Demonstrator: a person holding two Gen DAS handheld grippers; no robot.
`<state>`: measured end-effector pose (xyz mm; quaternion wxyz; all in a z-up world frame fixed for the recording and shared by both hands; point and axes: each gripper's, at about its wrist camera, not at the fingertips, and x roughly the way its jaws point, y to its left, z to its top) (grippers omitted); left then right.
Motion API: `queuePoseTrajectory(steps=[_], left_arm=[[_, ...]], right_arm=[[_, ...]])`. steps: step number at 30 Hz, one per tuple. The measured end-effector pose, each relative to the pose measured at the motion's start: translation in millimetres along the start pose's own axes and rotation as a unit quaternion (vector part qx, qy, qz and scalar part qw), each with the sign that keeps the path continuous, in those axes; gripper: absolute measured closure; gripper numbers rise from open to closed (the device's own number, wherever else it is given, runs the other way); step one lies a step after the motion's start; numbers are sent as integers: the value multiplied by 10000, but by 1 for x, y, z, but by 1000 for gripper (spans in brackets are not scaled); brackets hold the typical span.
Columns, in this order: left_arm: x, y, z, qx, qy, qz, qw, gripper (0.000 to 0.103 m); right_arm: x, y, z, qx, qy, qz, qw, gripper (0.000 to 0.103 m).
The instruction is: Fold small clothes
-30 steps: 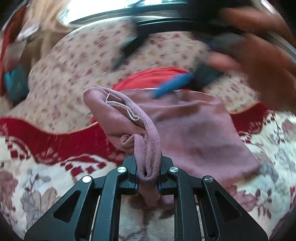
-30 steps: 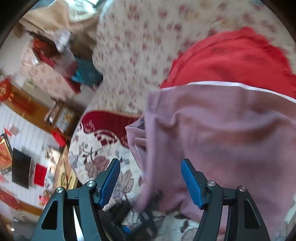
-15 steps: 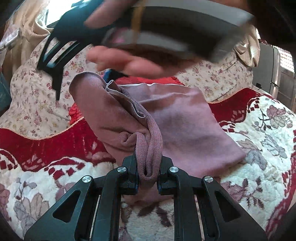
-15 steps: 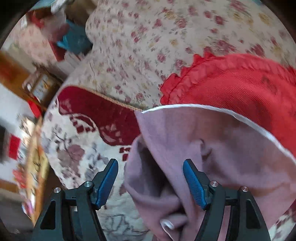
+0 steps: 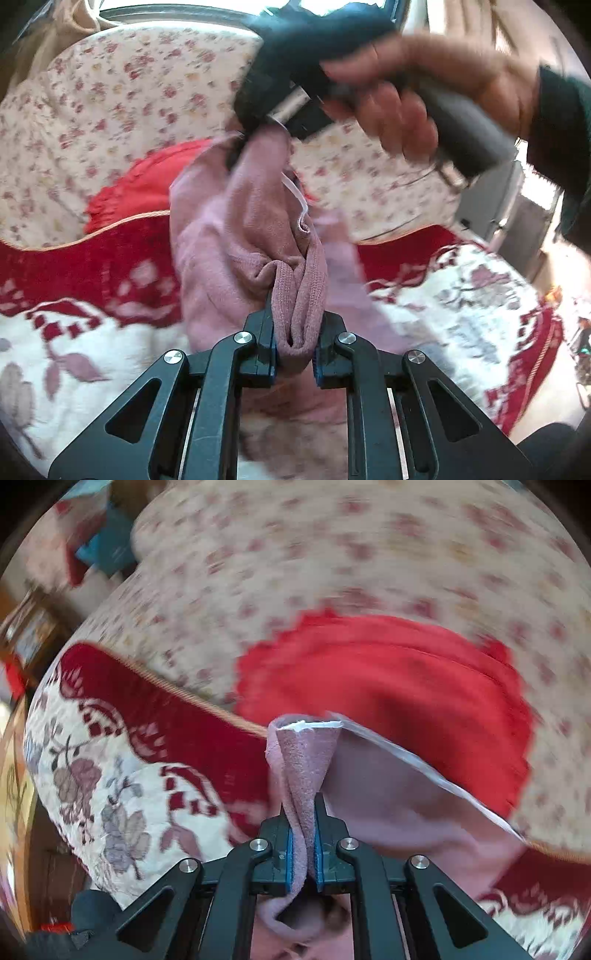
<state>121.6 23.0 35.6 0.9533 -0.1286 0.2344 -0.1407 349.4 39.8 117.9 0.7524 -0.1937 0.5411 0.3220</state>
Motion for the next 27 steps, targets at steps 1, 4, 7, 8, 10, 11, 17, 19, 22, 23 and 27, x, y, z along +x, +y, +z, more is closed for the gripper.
queuePoseTrajectory(steps=[1,4,7,8,10,11,17,19,22,23,27], left_arm=[[3,-8,0,9,23,-121,9999,91],[24,-38,-9,105,260,-376,9989,91],[45,-62,-16,116,447,-572,9973,91],[52,-71,-16,94,504,-644,9966,91],[68,-87,-17,14,608,-763,9952,91],[73,-92,-18,-11,647,-792,9948,91],[116,-102,-41,-221,1484,-621,9867,72],[117,-104,-45,-231,1654,-726,9833,65],[105,-112,-45,-132,1641,-859,9826,44],[98,-116,-45,-123,1706,-1032,9798,43],[67,-117,-43,214,1605,-1053,9812,43]], right_arm=[[-9,-17,-8,136,-45,-58,9999,96],[-24,-66,-32,519,-169,-107,9984,96],[-28,-105,-59,768,-188,-169,9967,96],[-28,-116,-67,815,-192,-223,9962,96],[-26,-133,-82,910,-211,-277,9952,96],[-25,-143,-89,975,-226,-291,9946,96],[-10,-177,-115,1061,-444,-322,9928,96],[-2,-188,-122,1267,-581,-319,9897,96],[-7,-204,-134,1694,-1070,-520,9783,95],[-13,-208,-139,1825,-1239,-563,9737,95],[-52,-207,-170,2164,-2046,-508,9533,94]])
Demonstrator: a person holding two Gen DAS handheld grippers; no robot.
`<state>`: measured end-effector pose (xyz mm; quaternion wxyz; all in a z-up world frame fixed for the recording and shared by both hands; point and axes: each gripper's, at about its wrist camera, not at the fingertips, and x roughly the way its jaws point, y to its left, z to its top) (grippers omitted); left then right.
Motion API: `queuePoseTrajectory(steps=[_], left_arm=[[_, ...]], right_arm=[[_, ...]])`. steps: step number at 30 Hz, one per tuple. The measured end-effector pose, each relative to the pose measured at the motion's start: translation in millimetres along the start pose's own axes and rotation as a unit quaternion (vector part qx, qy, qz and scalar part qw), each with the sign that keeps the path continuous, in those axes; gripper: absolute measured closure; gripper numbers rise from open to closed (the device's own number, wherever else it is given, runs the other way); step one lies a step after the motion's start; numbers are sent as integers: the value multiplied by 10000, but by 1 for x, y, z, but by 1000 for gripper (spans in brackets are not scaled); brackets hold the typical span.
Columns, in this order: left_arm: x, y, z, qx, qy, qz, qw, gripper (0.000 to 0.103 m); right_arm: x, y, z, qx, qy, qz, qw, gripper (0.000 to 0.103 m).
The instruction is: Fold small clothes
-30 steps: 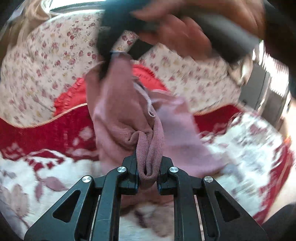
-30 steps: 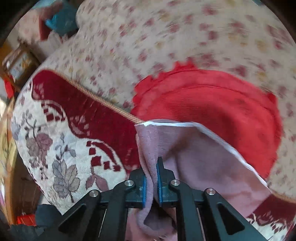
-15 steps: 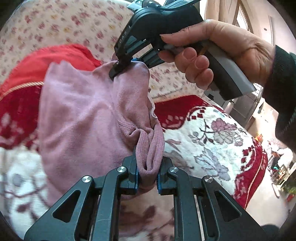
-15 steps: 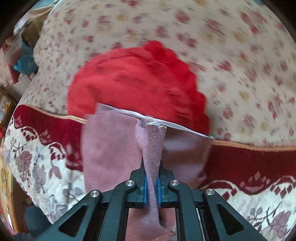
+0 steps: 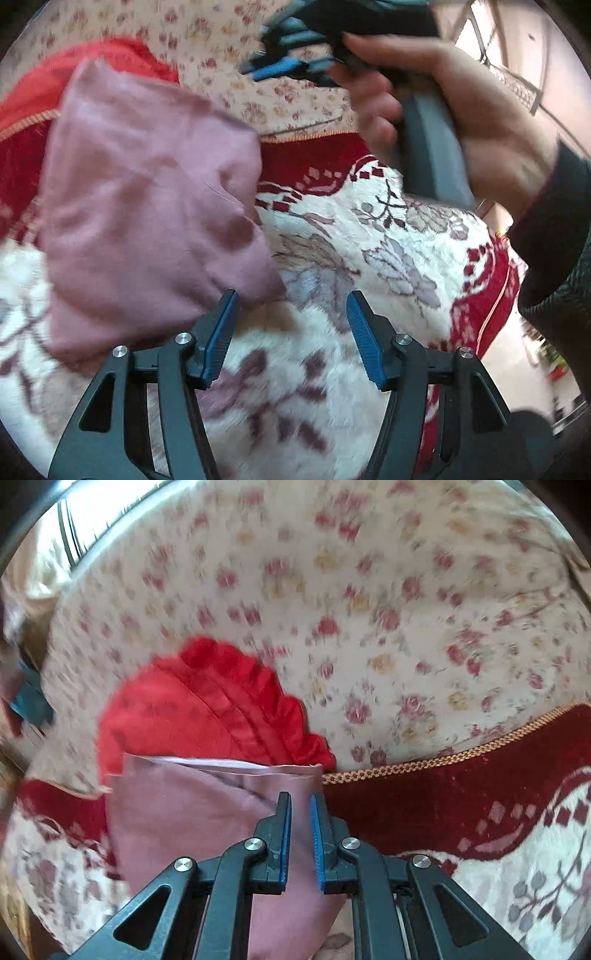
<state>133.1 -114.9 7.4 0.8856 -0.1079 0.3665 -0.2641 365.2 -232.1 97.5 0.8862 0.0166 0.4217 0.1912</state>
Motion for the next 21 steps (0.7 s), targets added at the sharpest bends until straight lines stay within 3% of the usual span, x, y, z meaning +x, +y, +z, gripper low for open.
queuePoseTrajectory(steps=[4,9,12,15,17,19,21], left_arm=[[-25,24,-5,119,0,525,9985,43],[-47,85,5,-373,234,1521,9874,43],[-44,115,15,-1149,528,1371,9825,43],[-24,129,7,-1808,1059,1214,9702,43],[-22,126,4,-1743,821,1243,9734,38],[-18,123,4,-1683,648,1145,9769,36],[-17,123,1,-1586,506,1012,9808,35]], right_arm=[[-56,7,-38,30,-674,291,9973,93],[-87,23,-108,-108,-891,455,9949,92],[-74,57,-145,-1192,-336,131,9922,92],[-56,71,-170,-1418,217,429,9887,92],[-33,65,-181,-1202,686,443,9894,92],[2,51,-195,-1008,1369,6,9854,92],[-2,42,-192,-802,1252,223,9886,92]])
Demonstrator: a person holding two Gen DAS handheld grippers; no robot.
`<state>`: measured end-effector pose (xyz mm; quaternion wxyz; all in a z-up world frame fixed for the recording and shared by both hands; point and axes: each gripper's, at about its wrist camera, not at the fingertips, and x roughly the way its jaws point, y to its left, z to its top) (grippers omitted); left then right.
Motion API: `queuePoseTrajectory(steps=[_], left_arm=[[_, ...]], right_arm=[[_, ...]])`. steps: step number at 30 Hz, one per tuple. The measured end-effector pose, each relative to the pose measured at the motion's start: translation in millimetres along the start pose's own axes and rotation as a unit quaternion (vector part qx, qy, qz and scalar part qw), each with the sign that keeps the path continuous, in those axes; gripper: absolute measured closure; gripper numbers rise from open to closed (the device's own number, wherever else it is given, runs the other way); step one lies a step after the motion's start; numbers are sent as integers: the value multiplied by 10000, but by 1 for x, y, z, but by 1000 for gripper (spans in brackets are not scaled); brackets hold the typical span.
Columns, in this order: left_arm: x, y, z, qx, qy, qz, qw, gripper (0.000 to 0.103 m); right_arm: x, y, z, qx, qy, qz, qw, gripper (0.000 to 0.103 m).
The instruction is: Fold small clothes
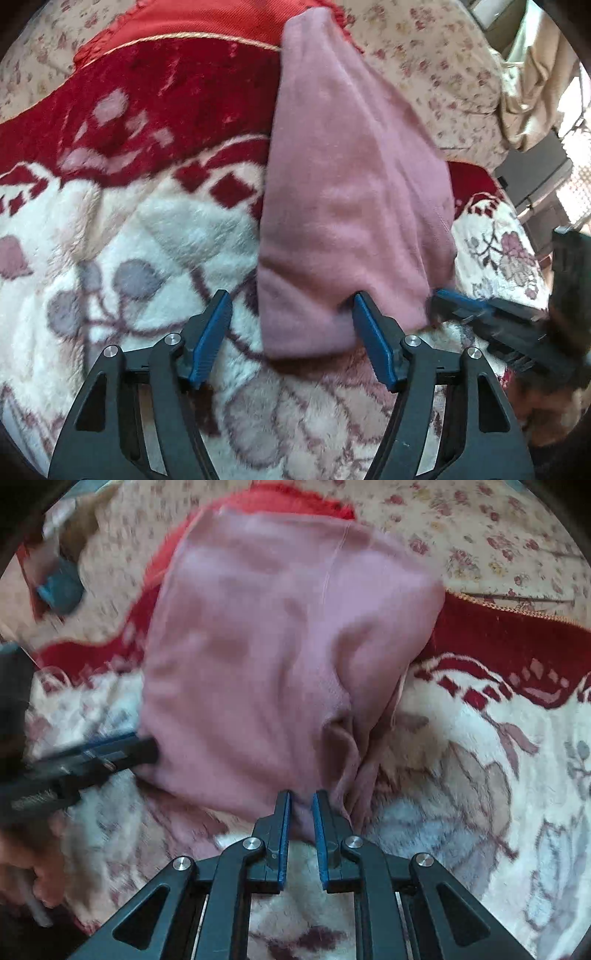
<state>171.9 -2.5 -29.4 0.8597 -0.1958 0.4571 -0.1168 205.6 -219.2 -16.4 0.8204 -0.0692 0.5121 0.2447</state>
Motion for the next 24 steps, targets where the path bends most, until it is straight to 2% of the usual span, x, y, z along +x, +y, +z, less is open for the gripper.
queuePoseTrajectory(steps=[3,4,5,6,7,9,12,13,14,15,17,18,19,21,22,23,24], left_arm=[[8,-1,3,102,-148,-218,9996,35],[9,0,3,55,-262,-220,9994,35],[12,1,3,27,-263,-325,9991,35],[16,1,5,18,-243,-409,9989,35],[17,1,6,29,-232,-444,9987,35],[21,-1,8,71,-194,-498,9985,34],[23,0,10,45,-192,-592,9981,34],[22,2,10,17,-193,-641,9978,34],[21,3,10,-14,-219,-645,9977,36],[21,3,10,-32,-235,-634,9977,44],[19,4,9,-49,-259,-619,9977,56],[18,5,9,-69,-275,-641,9975,68],[16,6,9,-87,-305,-720,9969,75],[13,5,8,-51,-349,-786,9963,85],[10,4,6,-16,-356,-805,9961,86],[8,3,5,0,-354,-810,9961,87],[6,3,3,-43,-319,-842,9959,88]], right_arm=[[-31,-9,1,139,-484,144,9986,88],[-43,-15,-1,175,-728,75,9972,75],[-50,-20,-3,252,-878,32,9958,54],[-52,-30,-3,400,-1027,-7,9939,47],[-50,-41,-6,630,-1133,-10,9916,45],[-37,-55,-8,1014,-895,160,9907,45],[-11,-62,-9,1329,-450,838,9866,45],[-5,-59,-9,1249,-379,882,9875,45],[5,-55,-9,1084,-286,705,9912,44],[10,-52,-9,937,-294,536,9937,44],[13,-46,-7,692,-538,482,9950,47],[14,-43,-5,589,-620,539,9949,51],[15,-40,-4,483,-661,635,9946,55],[19,-34,-4,278,-716,730,9944,55],[22,-36,-2,345,-719,838,9933,58],[23,-39,-1,429,-706,919,9923,71],[21,-43,-1,613,-718,1021,9903,75]])
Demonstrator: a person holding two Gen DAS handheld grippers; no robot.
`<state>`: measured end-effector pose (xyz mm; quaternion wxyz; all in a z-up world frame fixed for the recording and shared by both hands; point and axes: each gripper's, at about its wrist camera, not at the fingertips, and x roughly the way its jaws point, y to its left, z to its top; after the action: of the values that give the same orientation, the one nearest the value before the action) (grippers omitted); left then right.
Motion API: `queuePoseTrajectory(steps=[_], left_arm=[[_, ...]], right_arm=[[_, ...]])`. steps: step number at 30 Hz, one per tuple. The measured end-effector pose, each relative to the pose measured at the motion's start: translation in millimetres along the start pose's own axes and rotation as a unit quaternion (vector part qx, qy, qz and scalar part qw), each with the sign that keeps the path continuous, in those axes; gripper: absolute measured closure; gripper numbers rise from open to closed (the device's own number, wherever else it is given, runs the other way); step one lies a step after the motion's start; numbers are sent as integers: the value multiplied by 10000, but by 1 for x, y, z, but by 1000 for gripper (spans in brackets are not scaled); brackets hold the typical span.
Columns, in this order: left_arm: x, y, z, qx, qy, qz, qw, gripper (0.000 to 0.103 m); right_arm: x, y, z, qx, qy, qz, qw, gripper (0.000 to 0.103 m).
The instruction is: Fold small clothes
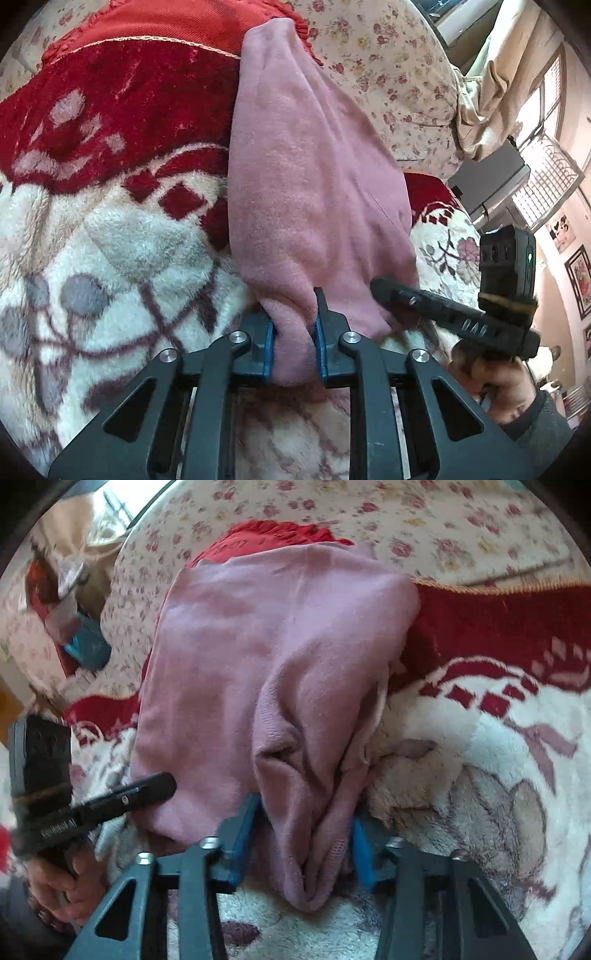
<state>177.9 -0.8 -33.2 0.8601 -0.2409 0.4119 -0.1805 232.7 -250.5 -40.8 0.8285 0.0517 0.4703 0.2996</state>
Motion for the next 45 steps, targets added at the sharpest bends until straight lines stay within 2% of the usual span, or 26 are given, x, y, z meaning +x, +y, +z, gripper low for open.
queuePoseTrajectory(steps=[2,7,11,13,15,18,19,20,21,23,24,26,27,29,32,35,40,45], left_arm=[[-12,0,-4,-202,60,-126,9997,89],[-52,-12,-29,-211,260,-111,9994,89],[-63,-15,-55,-63,485,171,9987,86],[-65,-17,-58,28,460,426,9980,78],[-68,-21,-55,146,405,620,9971,76],[-79,-32,-50,432,248,994,9938,74],[-82,-33,-51,506,173,1126,9922,70],[-89,-40,-52,647,24,1309,9893,52],[-96,-46,-54,775,-144,1464,9861,30],[-107,-55,-60,989,-413,1683,9799,11],[-109,-59,-64,1086,-356,1890,9753,0],[-107,-66,-68,1163,-266,2284,9662,0],[-109,-68,-70,1133,-320,2331,9653,0],[-112,-75,-73,1196,-436,2365,9633,0],[-111,-87,-73,1395,-474,2636,9533,0],[-111,-90,-75,1430,-425,2638,9530,0],[-112,-93,-80,1447,-396,2677,9517,0],[-112,-89,-79,1313,-326,2573,9568,0]], right_arm=[[-8,-3,1,252,-15,182,9995,82],[-43,16,-13,550,152,552,9968,84],[-58,23,-40,831,573,716,9923,83],[-61,20,-58,1083,699,566,9900,83],[-67,21,-70,1117,672,139,9914,78],[-85,37,-66,802,302,-318,9958,78],[-96,50,-64,511,47,-584,9970,78],[-107,67,-63,151,-205,-808,9964,78],[-115,82,-63,-162,-426,-995,9940,78],[-129,105,-69,-620,-776,-1308,9864,78],[-135,119,-75,-813,-973,-1533,9800,78],[-135,132,-81,-937,-1060,-1849,9725,78],[-133,137,-87,-898,-1067,-2031,9692,78],[-128,138,-94,-760,-966,-2061,9708,78],[-124,136,-104,-800,-825,-2094,9711,78],[-121,137,-108,-940,-903,-2113,9687,78],[-121,130,-105,-706,-994,-2161,9687,78],[-117,129,-105,-680,-929,-2155,9697,78]])
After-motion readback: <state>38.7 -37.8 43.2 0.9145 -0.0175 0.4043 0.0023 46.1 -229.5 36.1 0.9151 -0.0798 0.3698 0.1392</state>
